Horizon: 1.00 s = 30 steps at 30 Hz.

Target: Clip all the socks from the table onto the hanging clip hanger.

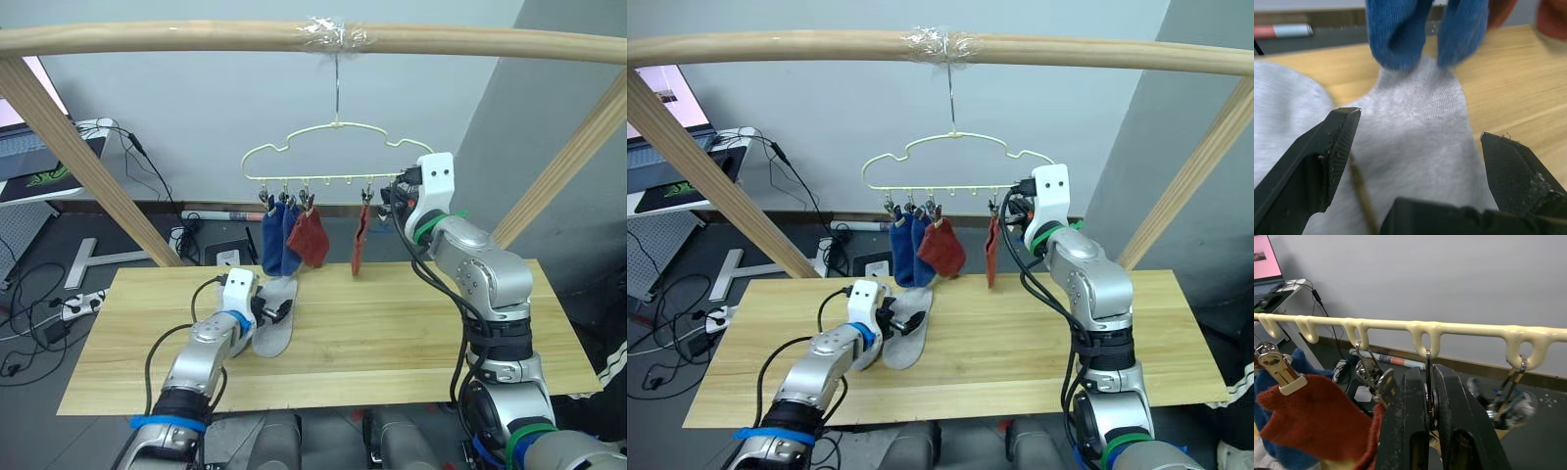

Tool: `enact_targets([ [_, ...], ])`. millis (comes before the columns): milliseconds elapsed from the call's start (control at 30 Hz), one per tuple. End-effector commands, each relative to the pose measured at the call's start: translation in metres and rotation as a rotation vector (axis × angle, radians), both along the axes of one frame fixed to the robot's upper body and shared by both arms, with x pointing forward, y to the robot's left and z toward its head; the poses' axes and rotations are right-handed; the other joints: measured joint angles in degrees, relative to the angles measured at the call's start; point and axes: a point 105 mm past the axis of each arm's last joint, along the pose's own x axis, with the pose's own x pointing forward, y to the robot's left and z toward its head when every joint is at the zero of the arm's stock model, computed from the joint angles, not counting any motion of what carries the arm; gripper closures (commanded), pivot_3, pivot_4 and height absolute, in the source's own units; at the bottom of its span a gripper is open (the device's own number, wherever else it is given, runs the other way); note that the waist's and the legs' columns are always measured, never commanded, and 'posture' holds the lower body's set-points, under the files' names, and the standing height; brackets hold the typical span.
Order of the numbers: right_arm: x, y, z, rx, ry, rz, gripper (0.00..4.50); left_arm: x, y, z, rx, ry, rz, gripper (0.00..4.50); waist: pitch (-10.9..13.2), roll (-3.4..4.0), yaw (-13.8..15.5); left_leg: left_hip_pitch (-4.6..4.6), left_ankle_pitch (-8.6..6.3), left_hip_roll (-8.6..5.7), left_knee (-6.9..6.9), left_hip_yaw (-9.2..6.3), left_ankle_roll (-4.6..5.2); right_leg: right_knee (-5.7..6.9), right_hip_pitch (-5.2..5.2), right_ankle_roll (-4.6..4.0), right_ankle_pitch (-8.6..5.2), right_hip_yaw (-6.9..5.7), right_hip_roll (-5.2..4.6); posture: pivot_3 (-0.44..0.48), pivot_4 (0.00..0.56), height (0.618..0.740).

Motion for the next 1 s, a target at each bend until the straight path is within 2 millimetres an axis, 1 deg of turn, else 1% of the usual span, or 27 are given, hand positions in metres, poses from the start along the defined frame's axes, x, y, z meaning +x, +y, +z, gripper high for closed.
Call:
enact_targets([
  [33,-0.002,-0.006,0.011,0.01,-0.03,-0.023,4.5,0.003,-0.001,-0.005,0.034,-0.002,-0.015,0.03,0.0,0.0,-0.13,0.0,0.0,0.0,0.0,0.0,0.0,0.0,0.0,0.0,0.0,0.0,0.0,0.11,0.184,0.74],
  [100,-0.003,-0.008,0.01,0.005,-0.026,-0.029,4.5,0.0,-0.004,-0.014,0.047,0.037,-0.045,0.03,0.0,0.0,-0.16,0.0,0.0,0.0,-0.01,-0.01,0.0,0.0,0.0,0.0,0.0,-0.01,0.0,0.105,0.185,0.74],
  [200,-0.005,-0.01,0.009,-0.001,-0.02,-0.034,4.5,-0.004,-0.003,-0.022,0.067,0.068,-0.065,0.6,0.0,0.0,-0.24,0.01,0.0,0.0,0.0,-0.01,0.0,0.0,0.02,0.0,0.0,-0.01,0.0,0.099,0.186,0.74],
  [333,-0.006,-0.013,0.01,0.002,-0.011,-0.037,4.5,-0.012,-0.003,-0.027,0.049,0.097,-0.083,1.82,0.0,0.0,-0.49,0.02,0.0,0.0,0.0,0.0,0.0,0.0,0.03,0.0,0.0,0.0,-0.01,0.096,0.189,0.74],
  [533,-0.006,-0.017,0.015,0.004,0.0,-0.02,4.5,-0.025,-0.022,-0.023,-0.024,0.101,-0.146,3.56,-0.01,0.01,-0.65,0.03,0.0,0.0,0.0,0.0,0.0,-0.01,0.05,0.0,0.0,0.01,-0.02,0.096,0.189,0.74],
  [600,-0.006,-0.018,0.017,0.023,0.016,-0.01,4.5,-0.029,-0.038,-0.014,-0.087,0.084,-0.186,4.11,-0.01,0.01,-0.69,0.03,0.0,-0.01,0.01,0.0,0.0,0.0,0.05,0.0,0.0,0.01,-0.02,0.096,0.189,0.74],
  [633,-0.006,-0.019,0.018,0.035,0.026,-0.007,4.5,-0.031,-0.045,-0.008,-0.111,0.073,-0.208,4.4,0.0,0.01,-0.7,0.03,0.0,-0.01,0.01,0.0,0.0,0.0,0.05,0.0,0.0,0.01,-0.03,0.094,0.199,0.74],
  [667,-0.006,-0.02,0.02,0.054,0.041,-0.004,4.5,-0.033,-0.054,-0.001,-0.147,0.06,-0.234,4.47,0.01,0.01,-0.72,0.01,0.0,-0.01,0.01,0.0,0.0,-0.02,0.05,0.0,0.0,0.01,-0.03,0.094,0.199,0.74],
  [833,-0.006,-0.028,0.027,0.155,0.142,0.0,4.5,-0.041,-0.096,0.036,-0.281,-0.009,-0.353,4.47,0.08,0.01,-0.94,-0.06,0.0,-0.01,0.01,-0.03,0.0,-0.04,0.0,0.0,0.0,-0.01,-0.02,0.092,0.199,0.74],
  [900,-0.007,-0.03,0.029,0.214,0.219,0.019,4.5,-0.044,-0.122,0.06,-0.377,-0.043,-0.417,4.47,0.1,0.01,-0.97,-0.06,0.0,-0.01,0.01,-0.03,0.0,-0.04,0.0,0.0,0.0,-0.01,-0.02,0.089,0.202,0.74],
  [1000,-0.01,-0.034,0.032,0.279,0.31,0.037,4.5,-0.047,-0.152,0.1,-0.503,-0.101,-0.495,4.47,0.17,0.06,-0.94,-0.12,0.0,-0.03,0.03,-0.03,0.0,-0.1,0.0,0.01,0.0,-0.01,-0.03,0.089,0.202,0.74],
])
